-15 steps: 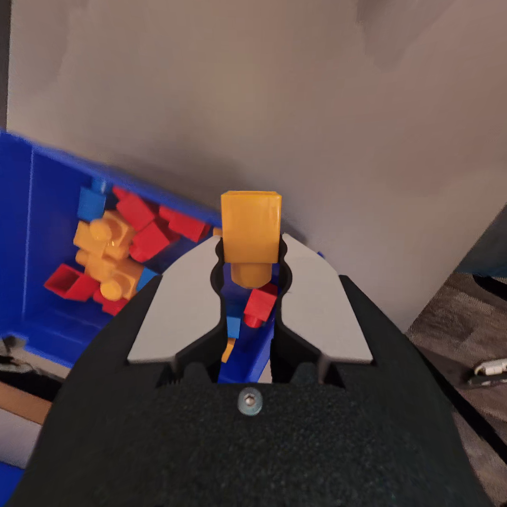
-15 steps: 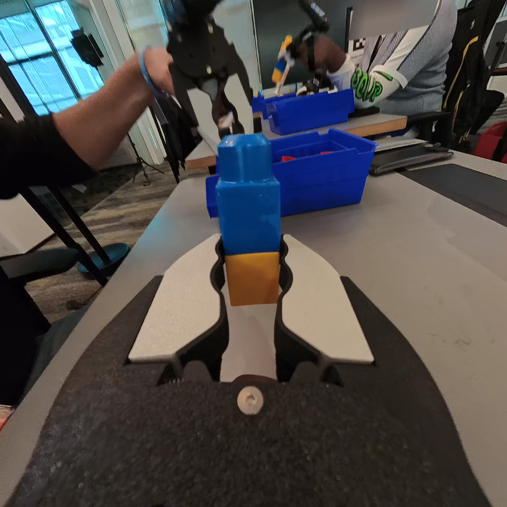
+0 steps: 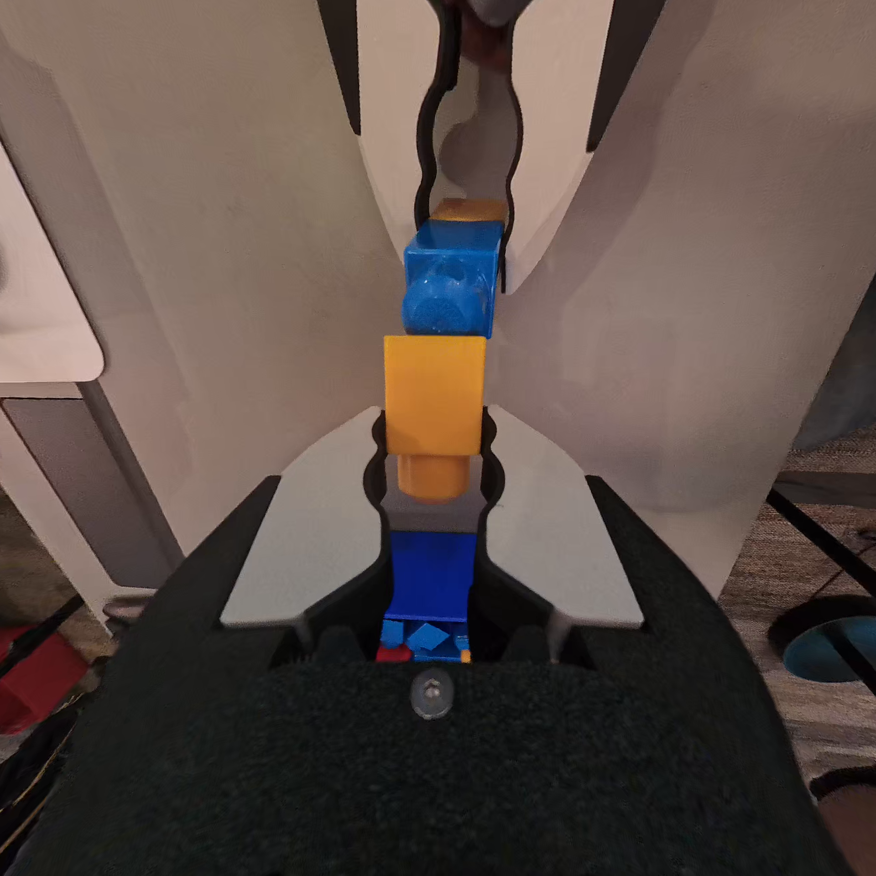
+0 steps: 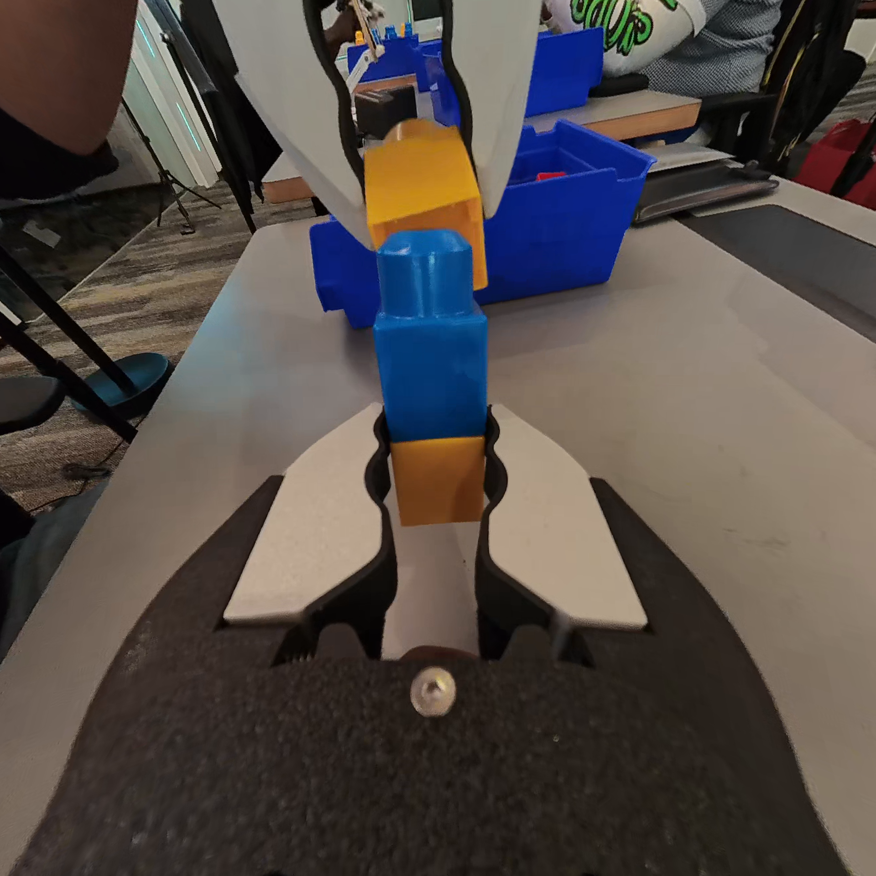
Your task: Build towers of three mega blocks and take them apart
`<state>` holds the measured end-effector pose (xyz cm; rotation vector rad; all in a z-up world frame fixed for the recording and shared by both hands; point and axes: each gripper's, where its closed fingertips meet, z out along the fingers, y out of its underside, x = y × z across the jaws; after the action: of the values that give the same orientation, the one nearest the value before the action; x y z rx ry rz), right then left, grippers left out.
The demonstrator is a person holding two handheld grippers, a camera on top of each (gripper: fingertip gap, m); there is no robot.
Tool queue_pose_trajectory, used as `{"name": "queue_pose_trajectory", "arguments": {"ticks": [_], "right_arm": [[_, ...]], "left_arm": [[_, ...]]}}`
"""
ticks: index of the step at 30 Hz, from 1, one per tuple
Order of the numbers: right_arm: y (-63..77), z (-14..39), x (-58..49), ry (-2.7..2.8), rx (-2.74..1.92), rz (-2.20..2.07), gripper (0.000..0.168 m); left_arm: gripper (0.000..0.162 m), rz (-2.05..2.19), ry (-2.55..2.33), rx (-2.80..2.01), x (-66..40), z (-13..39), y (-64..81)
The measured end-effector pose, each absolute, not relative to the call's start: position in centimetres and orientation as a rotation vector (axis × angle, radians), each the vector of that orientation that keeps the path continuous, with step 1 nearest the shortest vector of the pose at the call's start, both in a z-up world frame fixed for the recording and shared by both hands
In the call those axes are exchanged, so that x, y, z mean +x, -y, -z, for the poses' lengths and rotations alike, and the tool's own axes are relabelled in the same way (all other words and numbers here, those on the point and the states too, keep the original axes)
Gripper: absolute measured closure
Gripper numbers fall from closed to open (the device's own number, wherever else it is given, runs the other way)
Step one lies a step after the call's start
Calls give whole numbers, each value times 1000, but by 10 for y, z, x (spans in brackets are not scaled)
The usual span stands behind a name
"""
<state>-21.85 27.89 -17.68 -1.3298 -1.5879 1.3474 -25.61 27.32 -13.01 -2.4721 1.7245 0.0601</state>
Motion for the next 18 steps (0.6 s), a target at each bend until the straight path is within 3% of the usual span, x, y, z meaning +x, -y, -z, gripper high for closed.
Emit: {"name": "queue_pose_trajectory", "arguments": {"ticks": [18], "right_arm": [[-280, 171, -217, 1556, -1321, -1407, 132]], "left_arm": [[126, 461, -1600, -2337, -201, 120, -290]]}}
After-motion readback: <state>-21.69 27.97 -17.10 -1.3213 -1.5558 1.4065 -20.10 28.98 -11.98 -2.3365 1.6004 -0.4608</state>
